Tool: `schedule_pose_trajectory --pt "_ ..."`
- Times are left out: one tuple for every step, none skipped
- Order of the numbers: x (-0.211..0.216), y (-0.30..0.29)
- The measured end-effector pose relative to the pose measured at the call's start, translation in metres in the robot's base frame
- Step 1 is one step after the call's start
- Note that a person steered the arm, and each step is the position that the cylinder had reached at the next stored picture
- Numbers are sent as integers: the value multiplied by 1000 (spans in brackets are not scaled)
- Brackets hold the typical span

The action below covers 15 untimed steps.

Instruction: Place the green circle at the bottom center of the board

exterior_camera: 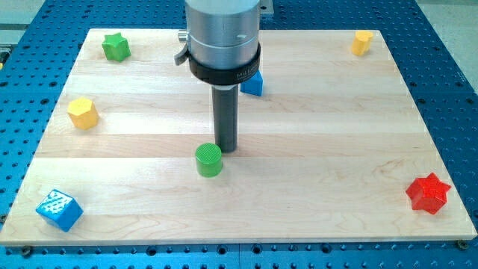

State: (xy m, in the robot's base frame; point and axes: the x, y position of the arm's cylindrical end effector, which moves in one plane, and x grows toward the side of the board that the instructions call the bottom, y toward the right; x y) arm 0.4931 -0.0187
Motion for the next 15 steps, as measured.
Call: schedule_pose_trajectory --pt "36 0" --pt "16 -3" --pt "-7 -34" --pt "16 -48" --pt "78 -36" --pt "101 -35" --pt "94 -34" --pt "81 -45" --pt "96 -74" --pt "125 -77" --pt "126 -73" --pt "126 -34" --pt "126 -19" --pt "122 14" --pt "101 37"
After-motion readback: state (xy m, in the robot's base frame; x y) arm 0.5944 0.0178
